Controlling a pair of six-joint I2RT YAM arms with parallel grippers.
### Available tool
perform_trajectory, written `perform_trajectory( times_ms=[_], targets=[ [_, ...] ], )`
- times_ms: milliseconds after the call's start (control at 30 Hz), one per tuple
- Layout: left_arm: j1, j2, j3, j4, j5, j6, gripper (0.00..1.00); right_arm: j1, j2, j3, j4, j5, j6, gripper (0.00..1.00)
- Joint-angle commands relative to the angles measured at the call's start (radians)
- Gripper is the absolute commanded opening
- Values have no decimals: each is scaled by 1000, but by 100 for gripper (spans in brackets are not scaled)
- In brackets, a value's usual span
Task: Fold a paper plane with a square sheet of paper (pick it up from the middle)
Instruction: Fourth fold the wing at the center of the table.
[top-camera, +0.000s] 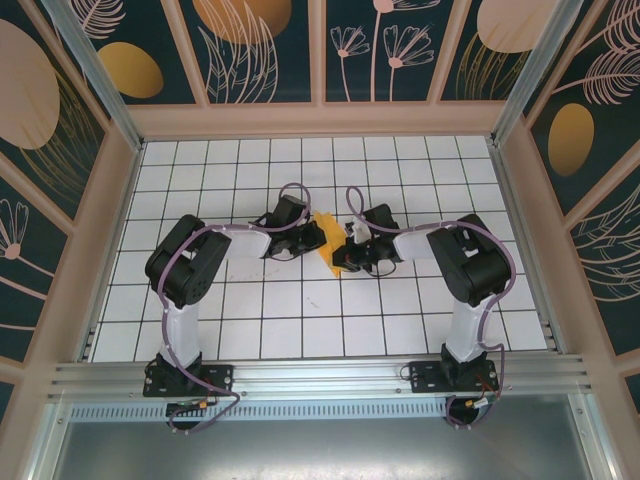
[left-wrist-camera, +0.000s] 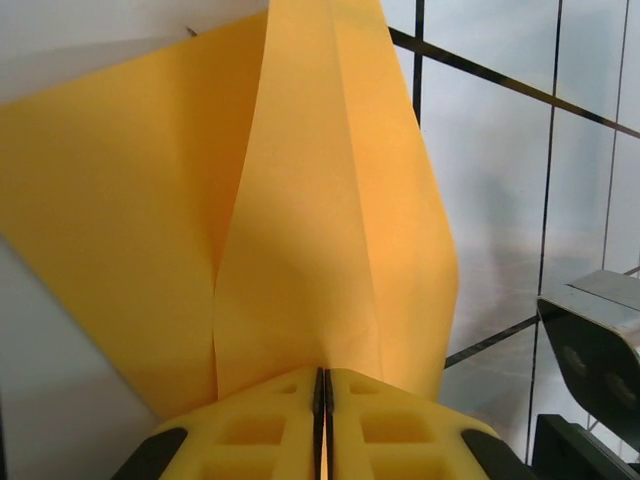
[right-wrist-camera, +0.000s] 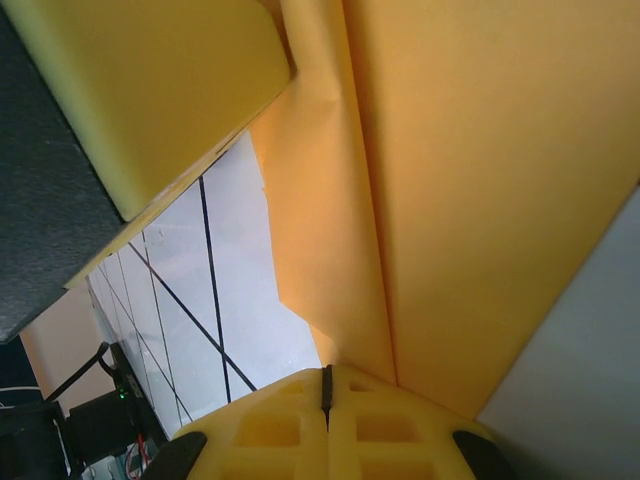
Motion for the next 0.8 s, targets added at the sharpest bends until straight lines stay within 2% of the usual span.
perform_trajectory(
  times_ms=[0,167,367,500,767],
  targets=[
    [-2,8,12,-69,-51,83,13,20,12,-31,-36,68,0,4],
    [-2,11,15,-115,-91,140,10,18,-69,-16,-33,36,11,6],
    [-2,8,16,-138,-88,194,9,15,-115,25,-43,44,23,6],
    [-2,2,15,-141,-85,209,8,11,-79,65,-61,99,34,5],
    [-3,-7,20,-150,-90,227,8,9,34,155,-59,76,44,6]
  ],
)
